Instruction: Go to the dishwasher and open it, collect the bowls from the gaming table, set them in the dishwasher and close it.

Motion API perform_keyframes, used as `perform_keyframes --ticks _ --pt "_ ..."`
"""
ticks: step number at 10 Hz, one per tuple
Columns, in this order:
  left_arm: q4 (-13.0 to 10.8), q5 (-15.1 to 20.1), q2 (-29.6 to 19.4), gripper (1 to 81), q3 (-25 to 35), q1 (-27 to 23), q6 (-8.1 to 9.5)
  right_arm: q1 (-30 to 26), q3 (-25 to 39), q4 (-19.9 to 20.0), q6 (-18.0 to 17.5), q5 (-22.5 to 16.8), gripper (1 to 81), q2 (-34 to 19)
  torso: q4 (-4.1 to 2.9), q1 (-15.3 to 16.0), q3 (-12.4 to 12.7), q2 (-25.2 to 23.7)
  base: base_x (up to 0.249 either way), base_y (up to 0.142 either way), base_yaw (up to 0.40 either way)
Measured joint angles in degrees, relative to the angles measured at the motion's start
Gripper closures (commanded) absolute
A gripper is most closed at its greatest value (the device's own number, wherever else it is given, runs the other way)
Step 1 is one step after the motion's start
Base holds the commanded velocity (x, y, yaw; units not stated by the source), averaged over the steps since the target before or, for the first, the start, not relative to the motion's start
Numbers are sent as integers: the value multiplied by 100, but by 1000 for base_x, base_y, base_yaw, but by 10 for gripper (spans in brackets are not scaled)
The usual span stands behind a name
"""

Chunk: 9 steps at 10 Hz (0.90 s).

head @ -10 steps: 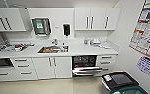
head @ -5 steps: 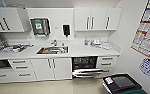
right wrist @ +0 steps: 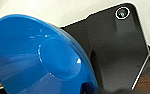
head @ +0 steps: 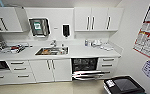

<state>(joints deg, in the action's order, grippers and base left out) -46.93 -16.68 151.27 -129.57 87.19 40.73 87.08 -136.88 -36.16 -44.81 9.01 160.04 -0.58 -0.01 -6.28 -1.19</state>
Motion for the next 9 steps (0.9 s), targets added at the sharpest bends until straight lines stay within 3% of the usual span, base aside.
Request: perform_keyframes --ticks 9 --pt "16 -74 -48 811 0 2 0 -11 0 2 -2 -13 811 30 0 -2 0 0 92 0 0"
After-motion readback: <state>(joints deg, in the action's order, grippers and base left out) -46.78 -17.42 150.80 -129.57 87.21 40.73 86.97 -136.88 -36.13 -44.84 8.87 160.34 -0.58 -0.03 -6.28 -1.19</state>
